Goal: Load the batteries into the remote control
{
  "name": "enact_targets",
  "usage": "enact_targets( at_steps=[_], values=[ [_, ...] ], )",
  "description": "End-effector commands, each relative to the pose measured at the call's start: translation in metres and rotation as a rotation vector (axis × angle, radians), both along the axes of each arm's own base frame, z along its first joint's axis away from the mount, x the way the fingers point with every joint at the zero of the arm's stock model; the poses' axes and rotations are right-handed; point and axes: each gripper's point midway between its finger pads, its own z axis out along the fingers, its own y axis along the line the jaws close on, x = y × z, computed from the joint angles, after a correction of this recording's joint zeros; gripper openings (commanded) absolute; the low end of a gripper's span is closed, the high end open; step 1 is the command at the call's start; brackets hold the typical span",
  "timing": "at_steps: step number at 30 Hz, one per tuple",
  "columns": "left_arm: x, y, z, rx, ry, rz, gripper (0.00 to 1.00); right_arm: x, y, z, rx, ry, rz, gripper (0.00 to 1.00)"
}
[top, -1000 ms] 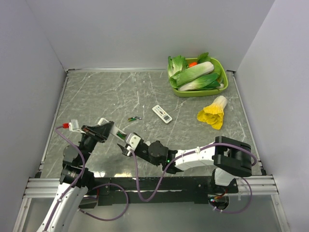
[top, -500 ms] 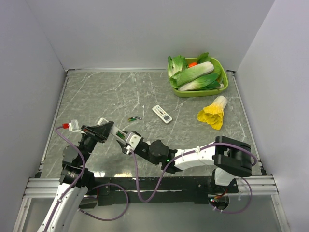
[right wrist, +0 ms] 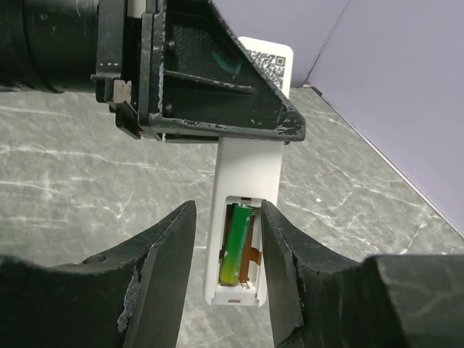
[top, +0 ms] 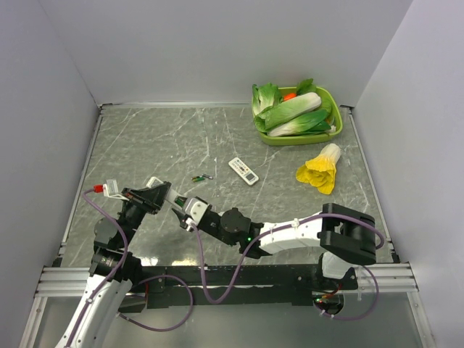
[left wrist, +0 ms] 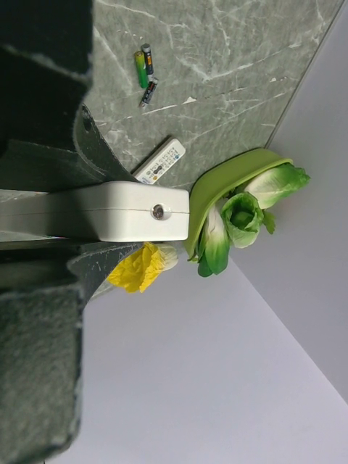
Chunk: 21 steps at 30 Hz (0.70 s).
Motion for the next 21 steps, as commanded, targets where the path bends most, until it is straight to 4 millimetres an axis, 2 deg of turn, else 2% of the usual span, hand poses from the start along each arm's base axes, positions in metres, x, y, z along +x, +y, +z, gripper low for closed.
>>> enact_targets(
  at_steps=[1,10,15,21],
  values=[
    [-0.004,0.002,0.031,-0.039,-0.049,0.006,0.03,-0.002,0.012,0.005,0.015,0.016,0.026,0.48],
    [-0.005,0.002,0.035,-0.051,-0.046,0.000,0.03,0.002,0.016,-0.001,-0.008,0.014,0.012,0.47],
    [-0.002,0.002,0.033,-0.053,-0.019,0.008,0.04,0.000,0.018,-0.002,-0.018,0.006,0.019,0.41],
    [0.003,0.006,0.029,-0.091,0.033,0.033,0.03,-0.003,0.021,-0.015,-0.068,-0.001,0.020,0.29]
  ],
)
